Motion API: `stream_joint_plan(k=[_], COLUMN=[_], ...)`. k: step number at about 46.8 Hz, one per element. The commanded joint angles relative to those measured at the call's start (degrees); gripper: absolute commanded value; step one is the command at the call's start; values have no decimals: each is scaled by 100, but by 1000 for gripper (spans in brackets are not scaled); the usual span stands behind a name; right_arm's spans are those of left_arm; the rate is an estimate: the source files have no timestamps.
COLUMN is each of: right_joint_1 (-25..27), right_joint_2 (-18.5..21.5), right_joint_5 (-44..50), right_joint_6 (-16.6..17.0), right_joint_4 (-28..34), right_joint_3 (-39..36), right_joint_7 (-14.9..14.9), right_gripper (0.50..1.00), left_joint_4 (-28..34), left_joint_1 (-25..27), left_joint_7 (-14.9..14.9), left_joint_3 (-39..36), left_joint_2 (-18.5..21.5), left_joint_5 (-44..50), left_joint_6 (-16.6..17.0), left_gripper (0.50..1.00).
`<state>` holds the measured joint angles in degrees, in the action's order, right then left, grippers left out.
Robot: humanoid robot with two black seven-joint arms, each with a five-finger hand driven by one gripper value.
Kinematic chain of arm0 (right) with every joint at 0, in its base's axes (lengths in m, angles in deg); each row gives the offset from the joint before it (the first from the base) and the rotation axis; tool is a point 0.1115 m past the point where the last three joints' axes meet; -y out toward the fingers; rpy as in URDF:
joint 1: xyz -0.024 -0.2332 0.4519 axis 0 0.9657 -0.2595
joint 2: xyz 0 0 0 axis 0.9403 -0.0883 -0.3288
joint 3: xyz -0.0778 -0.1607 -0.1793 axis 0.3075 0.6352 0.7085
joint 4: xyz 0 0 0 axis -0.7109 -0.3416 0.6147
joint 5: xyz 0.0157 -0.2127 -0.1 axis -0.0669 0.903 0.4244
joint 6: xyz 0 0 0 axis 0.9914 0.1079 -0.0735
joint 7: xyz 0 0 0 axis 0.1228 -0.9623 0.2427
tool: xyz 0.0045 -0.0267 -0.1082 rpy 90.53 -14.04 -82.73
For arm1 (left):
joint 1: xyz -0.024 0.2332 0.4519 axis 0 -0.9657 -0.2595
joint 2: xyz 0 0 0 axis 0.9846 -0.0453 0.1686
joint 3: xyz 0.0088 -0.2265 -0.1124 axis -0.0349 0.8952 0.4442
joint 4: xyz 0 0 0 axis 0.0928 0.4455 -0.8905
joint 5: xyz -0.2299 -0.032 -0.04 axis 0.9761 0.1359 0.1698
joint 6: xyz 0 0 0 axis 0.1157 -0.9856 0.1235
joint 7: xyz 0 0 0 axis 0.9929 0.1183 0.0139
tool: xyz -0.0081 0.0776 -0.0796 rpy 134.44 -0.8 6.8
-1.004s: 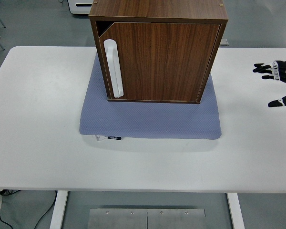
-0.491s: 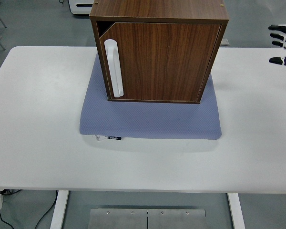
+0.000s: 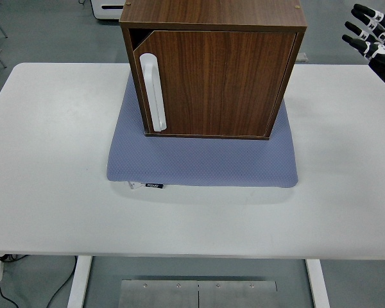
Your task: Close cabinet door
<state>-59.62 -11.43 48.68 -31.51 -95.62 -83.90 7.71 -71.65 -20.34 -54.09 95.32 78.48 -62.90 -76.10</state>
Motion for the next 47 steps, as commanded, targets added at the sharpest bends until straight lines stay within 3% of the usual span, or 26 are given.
stream_joint_plan(k=[1,10,19,39,47], right_joint_1=[34,34,7,-195,-221], right_joint_2=[329,1102,1577,2157,2281], right_joint_5=[-12,-12,-12,14,14], right_joint_6=[-119,-269,-287,-445,-445], right_joint_4=[96,834,1493,2443,2478], right_joint_3=[-130,-402,-455,-868,-1149], right_joint_7=[-2,-2,-2,16,60], right_gripper=[1000,1000,1000,1000,1000], left_joint_4=[0,0,0,0,0], left_joint_1=[0,0,0,0,0], left_joint_7=[0,0,0,0,0], left_joint_3=[0,0,0,0,0], left_joint_2=[0,0,0,0,0], left_joint_5=[-7,2,2,-7,2], left_joint_6=[-2,-2,7,-2,7], left_gripper=[1000,1000,1000,1000,1000])
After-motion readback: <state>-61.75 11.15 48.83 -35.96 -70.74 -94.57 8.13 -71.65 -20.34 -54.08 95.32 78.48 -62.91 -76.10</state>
